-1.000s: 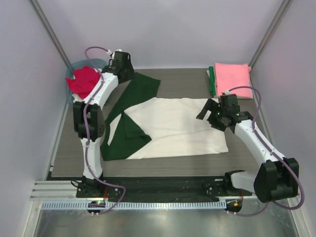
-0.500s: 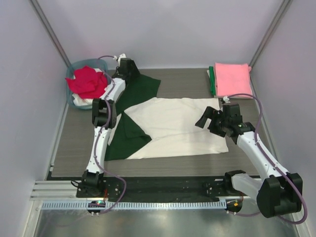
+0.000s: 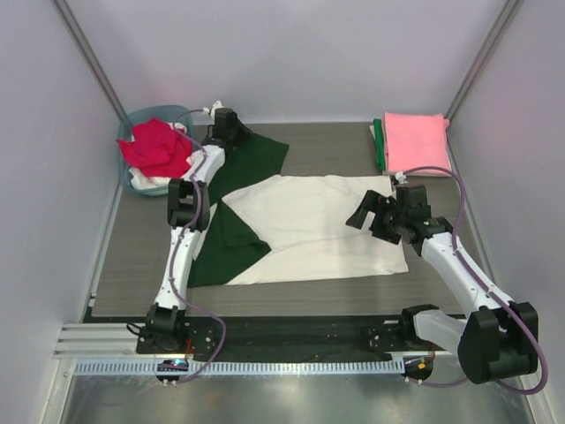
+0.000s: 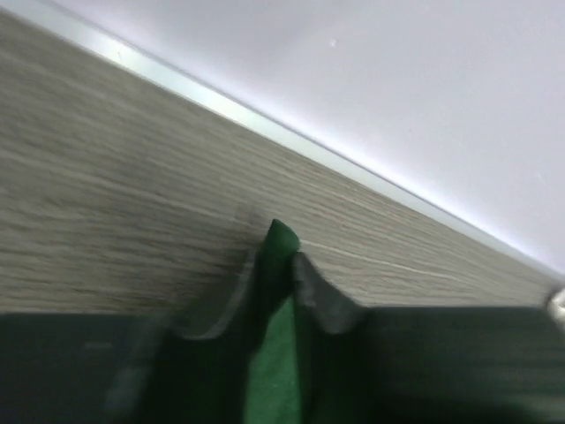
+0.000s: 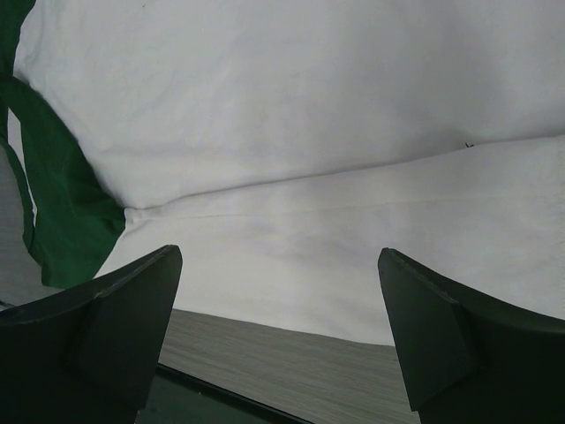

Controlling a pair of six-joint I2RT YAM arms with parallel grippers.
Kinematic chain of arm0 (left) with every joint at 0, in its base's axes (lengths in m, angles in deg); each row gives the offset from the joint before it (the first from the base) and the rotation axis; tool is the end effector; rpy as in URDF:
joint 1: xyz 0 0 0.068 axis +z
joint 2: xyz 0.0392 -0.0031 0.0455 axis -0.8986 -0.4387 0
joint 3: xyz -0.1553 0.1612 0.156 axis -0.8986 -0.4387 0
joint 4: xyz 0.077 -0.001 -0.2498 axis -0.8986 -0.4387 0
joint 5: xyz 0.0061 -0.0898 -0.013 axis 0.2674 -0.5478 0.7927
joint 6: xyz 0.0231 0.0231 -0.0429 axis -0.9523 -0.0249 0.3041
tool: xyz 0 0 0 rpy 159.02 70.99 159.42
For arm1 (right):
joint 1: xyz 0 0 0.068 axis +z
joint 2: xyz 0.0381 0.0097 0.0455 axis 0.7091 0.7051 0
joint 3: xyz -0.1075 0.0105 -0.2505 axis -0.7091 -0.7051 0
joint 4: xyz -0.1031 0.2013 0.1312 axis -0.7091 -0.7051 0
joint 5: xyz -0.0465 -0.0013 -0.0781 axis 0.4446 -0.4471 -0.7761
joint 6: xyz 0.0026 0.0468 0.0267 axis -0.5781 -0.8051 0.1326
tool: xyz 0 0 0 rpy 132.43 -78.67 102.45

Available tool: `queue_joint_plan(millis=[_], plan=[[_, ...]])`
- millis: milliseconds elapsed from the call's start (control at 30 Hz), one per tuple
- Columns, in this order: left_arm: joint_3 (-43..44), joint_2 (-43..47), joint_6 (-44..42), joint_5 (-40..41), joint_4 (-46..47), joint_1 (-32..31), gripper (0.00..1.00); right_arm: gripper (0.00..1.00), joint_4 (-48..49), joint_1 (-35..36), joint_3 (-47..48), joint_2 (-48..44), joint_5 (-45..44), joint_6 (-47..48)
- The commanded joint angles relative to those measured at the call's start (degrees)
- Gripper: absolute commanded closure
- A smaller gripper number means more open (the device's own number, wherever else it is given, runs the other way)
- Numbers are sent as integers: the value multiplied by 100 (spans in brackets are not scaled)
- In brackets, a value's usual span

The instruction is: Fold and stack the t-shirts

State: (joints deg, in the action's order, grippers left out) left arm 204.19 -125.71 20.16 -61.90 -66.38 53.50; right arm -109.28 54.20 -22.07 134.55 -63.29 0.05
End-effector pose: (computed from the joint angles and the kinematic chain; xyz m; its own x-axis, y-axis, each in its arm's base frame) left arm 0.6111 -0.1143 0.1324 -0.4425 -0.6592 -0.6080 -0.1645 0.7261 -0.6676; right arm 0.2198 0.0440 0.2346 -0.7846 0.3651 -0.5010 0.0810 0.8616 0.5010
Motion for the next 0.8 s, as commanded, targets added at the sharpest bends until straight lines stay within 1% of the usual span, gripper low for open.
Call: queue_joint_plan(millis=[0,33,67,167,233,300,333,367,400,433,533,600,633,700,733,767], plan=[[-23,-129,215,-433,-27,-15,83,0,214,37,54,-88,73,91],[-23,-120,206,-433,-27,-24,96,0,205,37,45,-141,64,82],[-23,-94,206,-433,-27,-24,100,0,205,37,1,-167,64,64],[-32,117,346,-485,-36,-7,100,0,205,28,-25,-177,38,55],[-111,468,399,-503,-36,2,100,0,214,19,27,-115,-33,56],[-356,793,399,-547,-36,2,100,0,162,2,264,86,-129,47],[-505,1195,356,-564,-36,2,100,0,153,-42,369,165,-156,38],[-655,1399,347,-582,-45,11,100,0,118,-86,605,245,-191,29],[-830,1610,321,-600,-45,11,100,0,91,-121,720,428,-235,20],[-1215,2038,286,-626,-36,11,100,0,56,-148,843,500,-252,3],[-1796,2699,127,-828,-71,11,100,0,-58,-227,1318,685,-270,3],[-2035,2981,-31,-1012,-176,11,100,0,-85,-245,1407,685,-261,-15],[-2297,3113,-75,-1065,-333,11,100,0,-93,-253,1477,694,-305,-32],[-2649,3596,-172,-1127,-458,2,100,0,-146,-297,1539,702,-384,-67],[-2921,3807,-189,-1162,-467,-7,100,0,-146,-323,1565,746,-454,-111],[-3402,4200,-224,-1162,-467,-24,100,0,-155,-350,1618,781,-472,-190]])
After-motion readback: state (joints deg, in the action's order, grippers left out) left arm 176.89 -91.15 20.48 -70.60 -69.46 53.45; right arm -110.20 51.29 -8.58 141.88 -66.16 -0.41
